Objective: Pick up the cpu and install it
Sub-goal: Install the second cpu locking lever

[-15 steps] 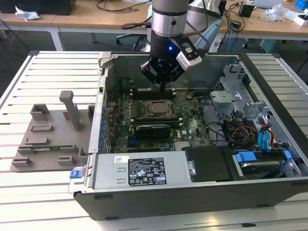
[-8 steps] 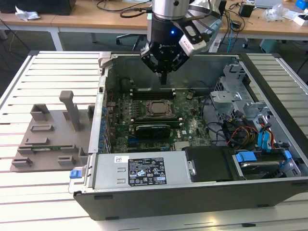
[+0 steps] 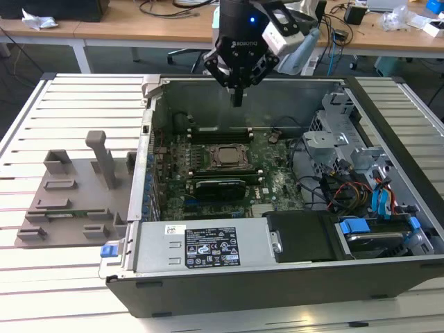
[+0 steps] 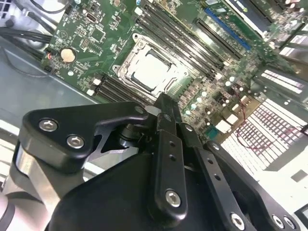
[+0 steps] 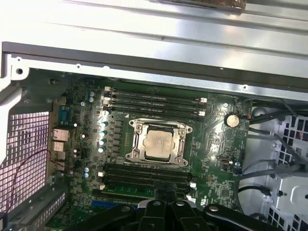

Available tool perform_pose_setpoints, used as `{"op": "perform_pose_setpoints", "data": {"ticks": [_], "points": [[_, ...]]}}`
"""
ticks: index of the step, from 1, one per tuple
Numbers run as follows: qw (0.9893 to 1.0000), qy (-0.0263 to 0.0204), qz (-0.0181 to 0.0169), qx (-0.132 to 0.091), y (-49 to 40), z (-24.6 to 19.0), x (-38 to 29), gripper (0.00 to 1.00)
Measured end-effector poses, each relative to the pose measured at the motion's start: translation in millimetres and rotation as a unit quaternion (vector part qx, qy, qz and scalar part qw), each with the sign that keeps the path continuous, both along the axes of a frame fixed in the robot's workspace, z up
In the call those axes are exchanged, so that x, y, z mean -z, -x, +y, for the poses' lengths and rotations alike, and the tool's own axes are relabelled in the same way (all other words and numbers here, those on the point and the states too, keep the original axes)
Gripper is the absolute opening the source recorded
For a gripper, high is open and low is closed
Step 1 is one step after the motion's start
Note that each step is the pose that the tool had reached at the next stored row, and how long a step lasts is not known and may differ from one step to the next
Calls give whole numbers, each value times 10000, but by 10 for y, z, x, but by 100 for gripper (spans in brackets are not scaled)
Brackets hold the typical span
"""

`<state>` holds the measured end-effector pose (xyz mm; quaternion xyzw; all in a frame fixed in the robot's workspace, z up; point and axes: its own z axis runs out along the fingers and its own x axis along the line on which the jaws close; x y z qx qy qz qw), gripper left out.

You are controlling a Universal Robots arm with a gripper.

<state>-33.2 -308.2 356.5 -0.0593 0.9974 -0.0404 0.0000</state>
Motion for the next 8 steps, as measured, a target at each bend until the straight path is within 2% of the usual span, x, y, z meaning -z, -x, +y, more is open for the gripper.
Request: {"op": "perform_pose_setpoints", "data": {"ticks": [2,8], "points": [[10000,0,0,0,1,0,-22,11],[10000,-1,0,1,1,0,-22,11]]}}
